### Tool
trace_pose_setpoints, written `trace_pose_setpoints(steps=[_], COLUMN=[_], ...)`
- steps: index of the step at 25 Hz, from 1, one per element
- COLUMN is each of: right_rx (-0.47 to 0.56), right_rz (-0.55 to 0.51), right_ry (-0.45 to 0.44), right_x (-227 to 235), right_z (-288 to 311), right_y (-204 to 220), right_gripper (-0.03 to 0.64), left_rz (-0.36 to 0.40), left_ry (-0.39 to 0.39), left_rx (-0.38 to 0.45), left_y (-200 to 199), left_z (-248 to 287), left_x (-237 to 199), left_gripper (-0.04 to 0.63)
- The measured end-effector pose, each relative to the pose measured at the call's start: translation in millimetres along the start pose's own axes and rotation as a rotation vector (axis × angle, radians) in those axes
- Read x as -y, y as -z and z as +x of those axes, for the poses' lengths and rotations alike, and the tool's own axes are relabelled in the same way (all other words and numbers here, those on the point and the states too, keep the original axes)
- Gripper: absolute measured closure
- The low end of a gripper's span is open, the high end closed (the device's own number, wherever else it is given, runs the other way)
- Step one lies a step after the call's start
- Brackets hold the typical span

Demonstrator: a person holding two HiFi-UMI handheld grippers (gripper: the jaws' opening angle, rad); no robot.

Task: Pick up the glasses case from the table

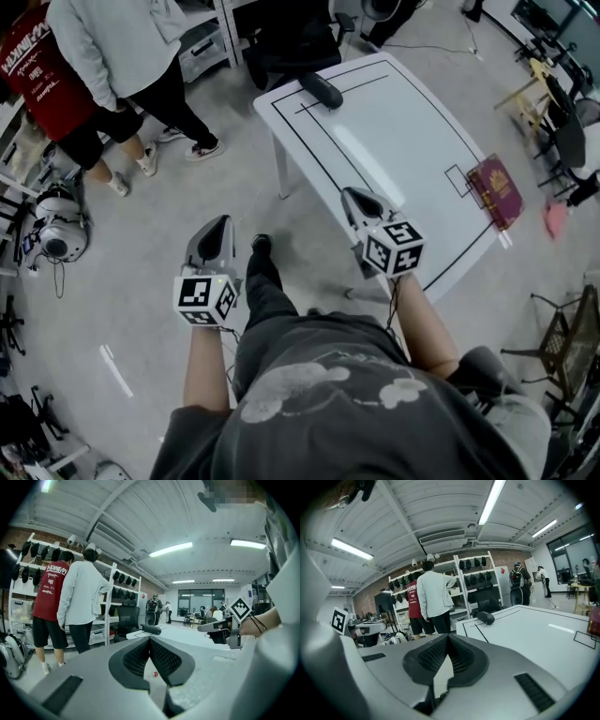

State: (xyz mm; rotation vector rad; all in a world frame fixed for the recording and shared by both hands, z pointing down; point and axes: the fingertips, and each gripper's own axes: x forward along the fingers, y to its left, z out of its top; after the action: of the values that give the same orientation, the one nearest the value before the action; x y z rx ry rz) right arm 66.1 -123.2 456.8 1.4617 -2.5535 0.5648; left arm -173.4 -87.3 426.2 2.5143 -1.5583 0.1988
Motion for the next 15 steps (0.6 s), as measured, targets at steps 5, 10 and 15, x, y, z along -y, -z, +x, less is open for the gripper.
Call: trace_pose_setpoints(steps=[5,10,15], right_rx=[-0.016,-0.021,0.002], right_rz=[-0.001,0.004,0.062], right_ry=[0.094,0.17,0.27], right_x=[32.8,60.6,87.9], right_z=[46.5,103.7,142.1], right_y=[-7.7,-29.4,-48.7], right_gripper=[0.617,0.617,0.617], left_rz=[-0.017,0.024,0.042], left_ry=[0.089,0.24,0.395], left_rx=[0.003,0.014,0.017], left_y=[1.2,-18.6,-40.7], left_z=[69.1,148.4,217.9], left_x=[-39.1,-67.2,-80.4], left_gripper=[0.592,0.592,0.592])
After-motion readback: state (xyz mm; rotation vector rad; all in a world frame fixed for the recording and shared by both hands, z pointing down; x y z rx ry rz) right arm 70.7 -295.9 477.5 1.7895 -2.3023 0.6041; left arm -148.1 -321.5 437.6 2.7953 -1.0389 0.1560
